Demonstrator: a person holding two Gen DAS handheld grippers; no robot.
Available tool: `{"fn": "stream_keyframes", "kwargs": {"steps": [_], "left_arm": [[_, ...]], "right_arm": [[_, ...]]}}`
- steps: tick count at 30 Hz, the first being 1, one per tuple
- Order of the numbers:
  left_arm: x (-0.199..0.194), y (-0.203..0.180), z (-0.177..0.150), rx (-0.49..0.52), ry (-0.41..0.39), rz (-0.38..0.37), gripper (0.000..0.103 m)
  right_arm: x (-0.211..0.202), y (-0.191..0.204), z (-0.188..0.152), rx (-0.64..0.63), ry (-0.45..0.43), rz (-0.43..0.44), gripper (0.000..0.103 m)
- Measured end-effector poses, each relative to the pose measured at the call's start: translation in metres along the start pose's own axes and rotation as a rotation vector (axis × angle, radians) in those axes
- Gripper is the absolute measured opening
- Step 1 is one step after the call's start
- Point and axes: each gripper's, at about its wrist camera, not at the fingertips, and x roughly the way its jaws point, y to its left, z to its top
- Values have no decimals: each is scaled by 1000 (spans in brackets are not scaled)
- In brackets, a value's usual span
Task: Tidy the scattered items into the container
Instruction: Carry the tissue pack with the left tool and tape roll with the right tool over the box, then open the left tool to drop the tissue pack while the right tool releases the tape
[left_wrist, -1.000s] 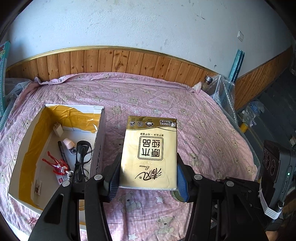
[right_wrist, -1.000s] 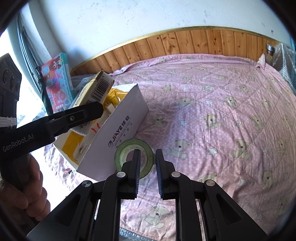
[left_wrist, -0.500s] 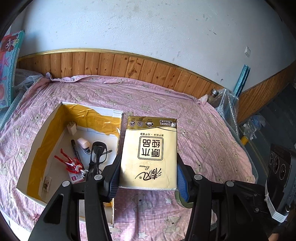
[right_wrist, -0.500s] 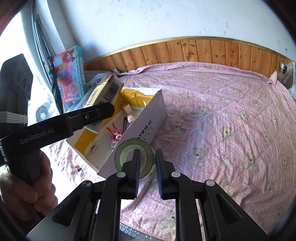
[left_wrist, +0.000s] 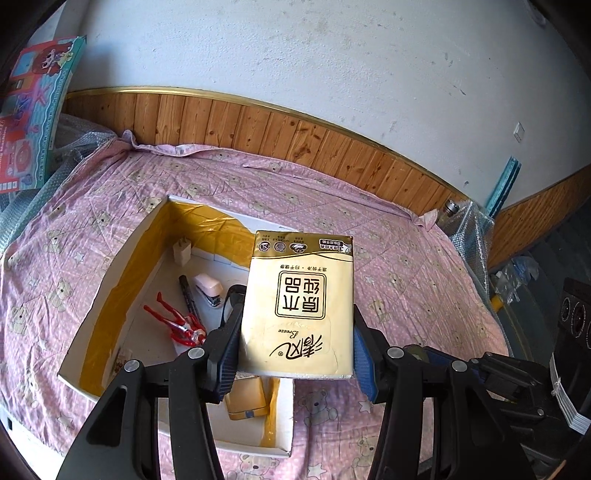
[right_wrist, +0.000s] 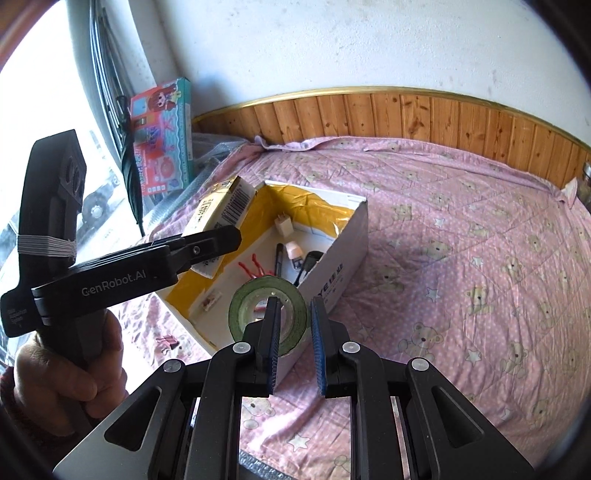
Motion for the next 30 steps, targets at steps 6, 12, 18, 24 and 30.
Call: {"fn": "stream_keyframes", "kwargs": {"steps": [6, 12, 18, 24, 30], "left_arm": [[-1, 27, 5, -33, -4, 30, 53], [3, 52, 7, -70, 9, 71, 53], [14, 66, 6, -86, 44, 115, 53], [24, 79, 9, -88, 68, 153, 53], [37, 88, 9, -99, 104, 180, 53]], "right_arm": [[11, 11, 14, -25, 0, 13, 17], [28, 19, 28, -48, 8, 25, 17], [52, 23, 41, -63, 28, 39, 17], [80, 28, 55, -79, 52, 57, 17], [112, 29, 71, -101, 84, 64, 17]]}}
